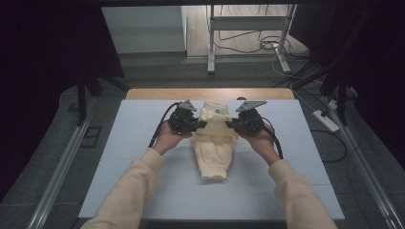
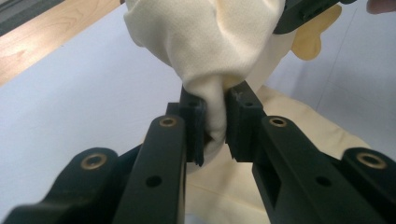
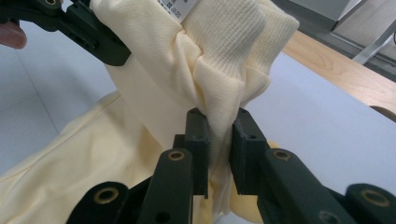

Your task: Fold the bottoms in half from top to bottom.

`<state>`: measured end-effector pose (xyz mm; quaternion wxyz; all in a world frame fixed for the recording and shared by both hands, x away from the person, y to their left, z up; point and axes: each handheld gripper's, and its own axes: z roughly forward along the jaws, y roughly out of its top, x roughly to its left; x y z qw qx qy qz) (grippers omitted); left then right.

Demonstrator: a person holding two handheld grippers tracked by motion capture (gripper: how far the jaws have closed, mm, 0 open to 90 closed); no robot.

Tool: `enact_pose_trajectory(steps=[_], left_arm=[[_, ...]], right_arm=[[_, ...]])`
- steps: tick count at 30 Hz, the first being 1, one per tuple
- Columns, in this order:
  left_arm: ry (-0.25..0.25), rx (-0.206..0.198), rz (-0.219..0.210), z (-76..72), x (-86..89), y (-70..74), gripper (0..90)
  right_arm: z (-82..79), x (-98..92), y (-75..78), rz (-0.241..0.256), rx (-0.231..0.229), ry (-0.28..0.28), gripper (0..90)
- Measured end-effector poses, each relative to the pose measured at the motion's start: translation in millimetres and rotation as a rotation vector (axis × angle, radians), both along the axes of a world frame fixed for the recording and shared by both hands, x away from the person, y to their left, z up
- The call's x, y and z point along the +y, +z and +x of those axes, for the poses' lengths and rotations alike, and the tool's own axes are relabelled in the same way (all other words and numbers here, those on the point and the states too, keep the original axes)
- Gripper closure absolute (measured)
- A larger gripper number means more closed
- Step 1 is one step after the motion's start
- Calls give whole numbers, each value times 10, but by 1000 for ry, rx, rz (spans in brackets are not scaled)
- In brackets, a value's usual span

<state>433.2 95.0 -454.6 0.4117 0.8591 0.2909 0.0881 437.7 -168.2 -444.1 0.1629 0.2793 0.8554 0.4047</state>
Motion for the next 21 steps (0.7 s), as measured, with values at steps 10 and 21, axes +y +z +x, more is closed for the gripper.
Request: enact_pose_trajectory(steps=[10,21], left_arm=[[-5,9,0,-53,12,-62,781],[-11,23,-8,-111,23,-158,778]], right_arm=[[-45,4,-54,-1,13,9,783],[-84,7,-135,-2,26,20,782]])
